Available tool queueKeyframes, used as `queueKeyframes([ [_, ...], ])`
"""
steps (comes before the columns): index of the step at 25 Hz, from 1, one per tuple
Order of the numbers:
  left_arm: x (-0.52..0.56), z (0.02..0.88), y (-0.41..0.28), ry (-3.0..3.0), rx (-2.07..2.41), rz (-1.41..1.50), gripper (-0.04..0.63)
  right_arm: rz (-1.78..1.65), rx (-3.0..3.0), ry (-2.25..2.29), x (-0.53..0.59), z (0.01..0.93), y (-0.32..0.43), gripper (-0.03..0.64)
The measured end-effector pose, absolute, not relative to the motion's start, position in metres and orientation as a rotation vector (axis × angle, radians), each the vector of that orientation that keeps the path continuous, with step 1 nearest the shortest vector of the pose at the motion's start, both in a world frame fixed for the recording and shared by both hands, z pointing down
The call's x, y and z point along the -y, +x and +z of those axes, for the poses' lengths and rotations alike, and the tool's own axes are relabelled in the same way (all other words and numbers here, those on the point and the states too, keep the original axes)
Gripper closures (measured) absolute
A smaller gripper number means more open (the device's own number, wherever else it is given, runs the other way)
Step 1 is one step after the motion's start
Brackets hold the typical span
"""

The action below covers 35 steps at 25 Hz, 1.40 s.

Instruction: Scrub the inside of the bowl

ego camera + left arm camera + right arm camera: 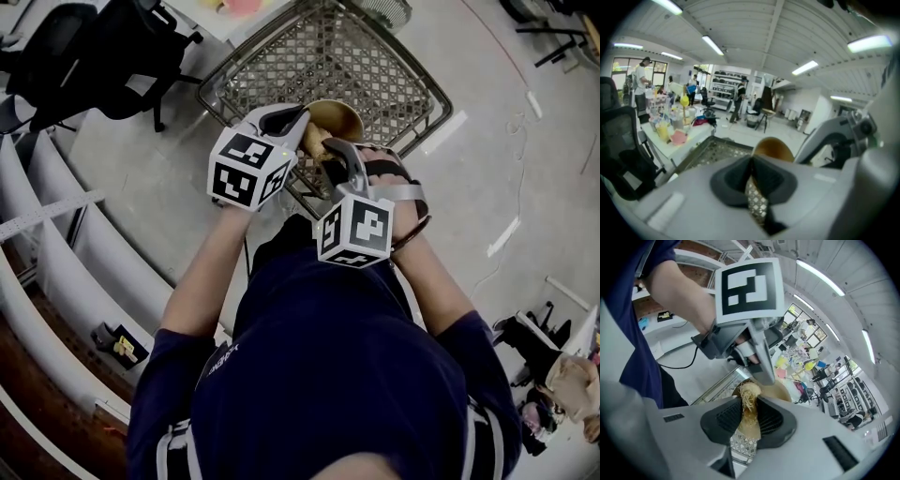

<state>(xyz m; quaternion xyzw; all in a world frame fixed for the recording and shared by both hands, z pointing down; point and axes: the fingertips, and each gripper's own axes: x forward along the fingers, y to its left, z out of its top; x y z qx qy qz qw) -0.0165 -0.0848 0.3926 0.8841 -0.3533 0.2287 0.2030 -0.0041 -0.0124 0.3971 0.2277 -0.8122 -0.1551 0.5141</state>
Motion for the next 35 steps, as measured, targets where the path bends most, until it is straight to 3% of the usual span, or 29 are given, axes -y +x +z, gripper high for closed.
queueKeyframes([
  [7, 0.089, 0.39, -0.019, 2.475, 1.01, 0.628, 0.583, -0.345, 2.006, 0.496, 0.008, 0.395, -0.002, 0.546],
  [21, 0.082, 0.407, -0.004, 2.632, 0.961, 1.057, 0.583, -0.501, 1.817, 0.493, 0.043, 0.4, 0.04, 0.546],
  [35, 0.11, 0.393, -0.021, 2.604, 1.111, 0.942, 0.583, -0.331, 1.966, 0.464, 0.023, 0.418, 0.005, 0.546],
])
